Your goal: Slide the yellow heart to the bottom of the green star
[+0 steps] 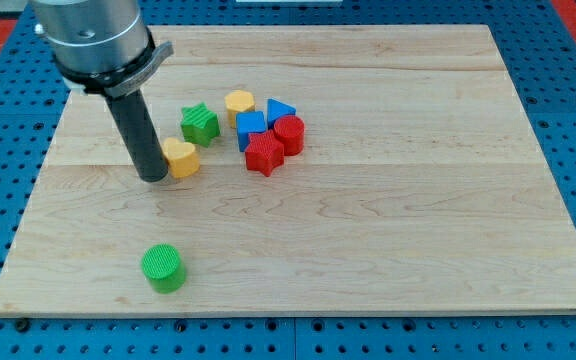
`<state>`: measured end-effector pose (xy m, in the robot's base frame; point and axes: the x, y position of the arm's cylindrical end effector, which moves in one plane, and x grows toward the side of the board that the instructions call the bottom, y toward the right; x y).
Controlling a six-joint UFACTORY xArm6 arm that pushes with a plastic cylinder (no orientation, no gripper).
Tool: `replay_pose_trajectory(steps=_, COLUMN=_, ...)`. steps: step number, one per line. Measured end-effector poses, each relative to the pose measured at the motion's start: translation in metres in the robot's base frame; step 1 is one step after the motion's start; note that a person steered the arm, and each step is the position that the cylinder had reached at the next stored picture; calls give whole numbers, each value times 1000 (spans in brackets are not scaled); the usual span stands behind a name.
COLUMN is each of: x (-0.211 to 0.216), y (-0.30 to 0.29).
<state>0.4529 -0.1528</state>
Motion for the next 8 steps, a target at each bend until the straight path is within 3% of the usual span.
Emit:
replay_pose_trajectory(steps=1, x=-12, y=-19)
replay_pose_trajectory(steps=3, x=-14, y=16)
replay_pose_trajectory(steps=5, x=-14, y=15)
replay_pose_trajectory(steps=6, x=5, y=4)
replay_pose_trajectory(steps=8, x=2, y=47)
